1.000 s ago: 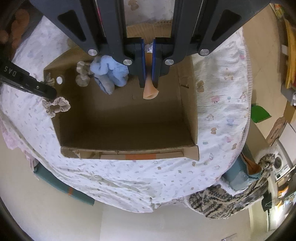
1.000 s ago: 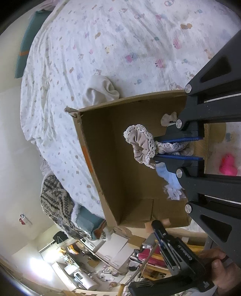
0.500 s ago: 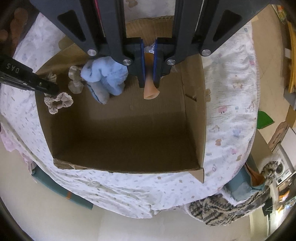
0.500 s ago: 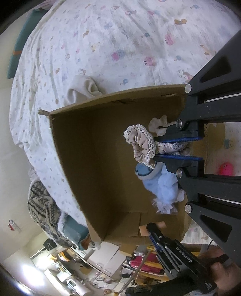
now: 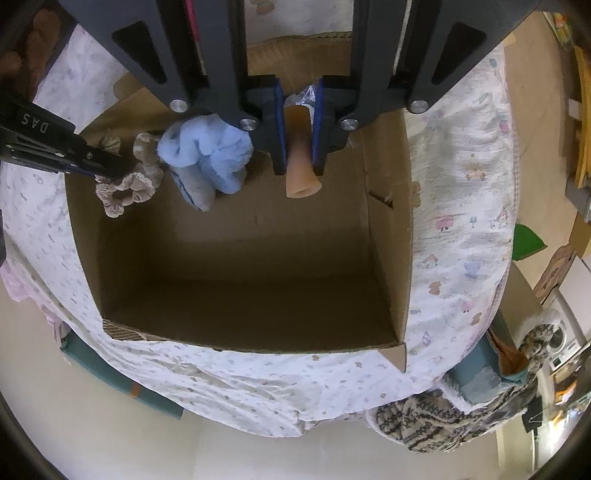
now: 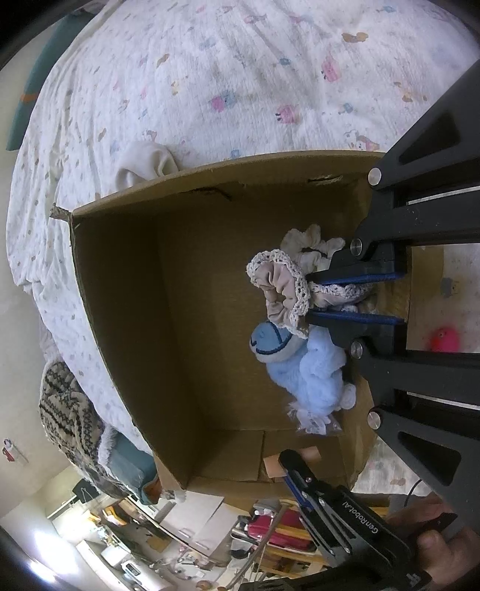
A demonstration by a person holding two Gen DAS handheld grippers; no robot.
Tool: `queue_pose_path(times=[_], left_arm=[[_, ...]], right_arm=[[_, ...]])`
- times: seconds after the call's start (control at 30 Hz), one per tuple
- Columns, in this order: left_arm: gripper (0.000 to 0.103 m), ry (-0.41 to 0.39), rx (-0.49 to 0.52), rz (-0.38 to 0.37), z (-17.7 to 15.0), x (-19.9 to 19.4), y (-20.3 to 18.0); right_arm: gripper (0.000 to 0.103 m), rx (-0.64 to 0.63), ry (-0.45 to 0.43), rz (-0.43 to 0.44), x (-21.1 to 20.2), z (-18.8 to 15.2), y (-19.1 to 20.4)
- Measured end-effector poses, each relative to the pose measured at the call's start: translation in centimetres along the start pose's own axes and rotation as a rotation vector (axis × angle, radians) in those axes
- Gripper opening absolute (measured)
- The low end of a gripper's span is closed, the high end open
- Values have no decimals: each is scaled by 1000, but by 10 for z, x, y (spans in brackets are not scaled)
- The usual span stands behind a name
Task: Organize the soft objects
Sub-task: 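Open the left tool to drop the tan sponge into the box while the right tool drops the scrunchie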
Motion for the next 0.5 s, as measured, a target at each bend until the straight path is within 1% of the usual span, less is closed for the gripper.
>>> queue_pose_path(times=[0.1, 0.2, 0.37, 0.5], left_arm=[[16, 3, -11, 7, 1, 1, 2], [17, 2, -19, -4, 2, 0, 3], [20, -7, 7, 1, 2, -2, 0], [25, -12, 13, -11, 2, -4, -4]], right_arm=[[14, 2, 1, 1, 0, 0, 0], [14, 0, -5, 11, -2, 0, 1], [14, -7, -10, 19, -4, 0, 2], [15, -6, -24, 29, -8, -1, -1]])
Point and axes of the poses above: each gripper's, at about its wrist camera, not at the fingertips, and x roughly the way its jaws point, y to its left, z to its top, the point moved 5 cm from there along x, roughly the way its jaws point, and after that the axes turned 1 degree about -y, right-handed, at the moved point
